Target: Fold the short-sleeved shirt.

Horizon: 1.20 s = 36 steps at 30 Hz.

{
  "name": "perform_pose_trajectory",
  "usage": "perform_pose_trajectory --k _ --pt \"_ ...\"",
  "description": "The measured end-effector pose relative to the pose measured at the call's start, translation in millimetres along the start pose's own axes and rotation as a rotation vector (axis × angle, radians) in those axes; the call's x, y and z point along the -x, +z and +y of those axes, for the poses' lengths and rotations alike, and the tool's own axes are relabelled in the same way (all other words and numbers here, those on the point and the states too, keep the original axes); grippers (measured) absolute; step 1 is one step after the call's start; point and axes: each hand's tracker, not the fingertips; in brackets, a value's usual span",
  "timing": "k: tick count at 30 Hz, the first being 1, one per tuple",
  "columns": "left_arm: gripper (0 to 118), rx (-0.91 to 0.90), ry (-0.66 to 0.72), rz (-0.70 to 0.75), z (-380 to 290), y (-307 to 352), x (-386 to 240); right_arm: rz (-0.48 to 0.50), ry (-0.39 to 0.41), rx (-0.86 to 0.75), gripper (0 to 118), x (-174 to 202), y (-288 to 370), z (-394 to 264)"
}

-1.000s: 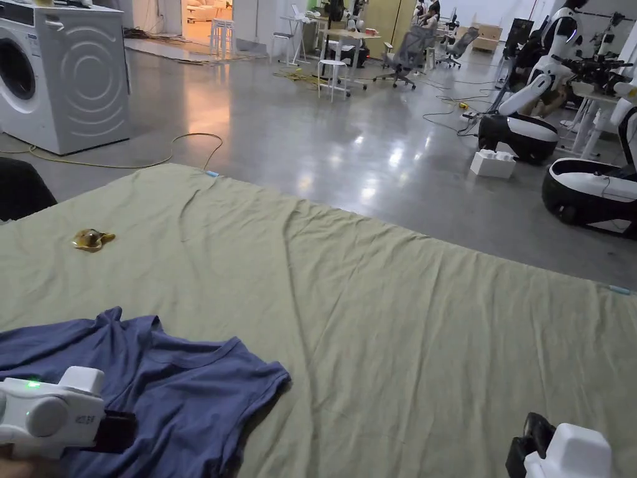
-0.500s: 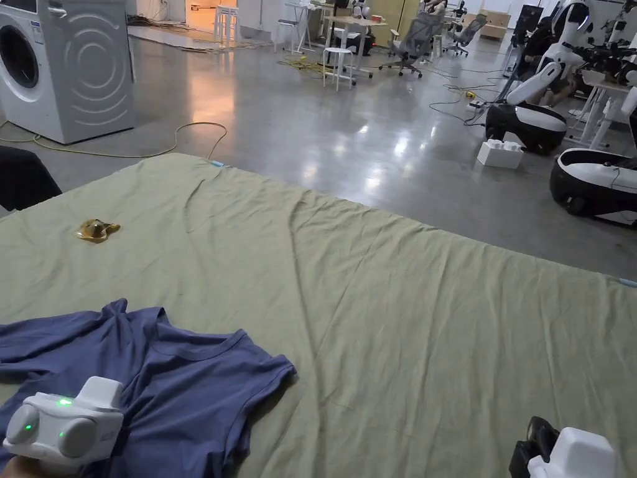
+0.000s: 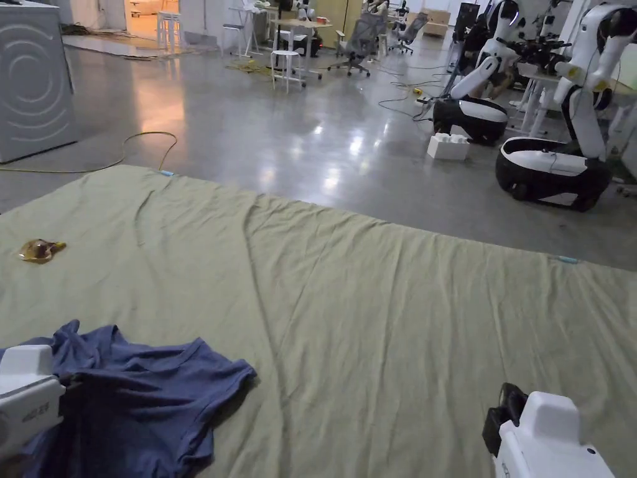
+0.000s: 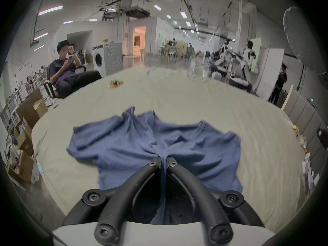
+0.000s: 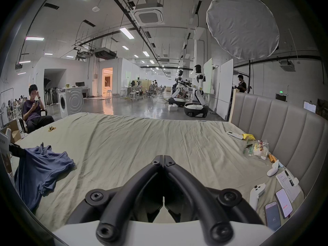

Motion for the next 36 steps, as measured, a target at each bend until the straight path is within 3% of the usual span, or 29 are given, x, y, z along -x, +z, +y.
perform_pose_trajectory --k 8,20,28,36 --pt "5 -0.239 -0.057 -0.131 74 55 -50 -0.024 -0.025 -0.025 0 -16 5 9" --pt "5 -0.447 -0.203 -0.431 164 124 -199 -0.093 -0.058 -0.079 0 -53 27 21" --pt "5 -0.396 -0.281 -0.638 148 129 -325 -0.17 -0.085 -0.102 0 -93 45 22" --pt "5 -0.159 -0.326 -0.753 58 91 -406 -0.235 -0.096 -0.094 0 -127 61 14"
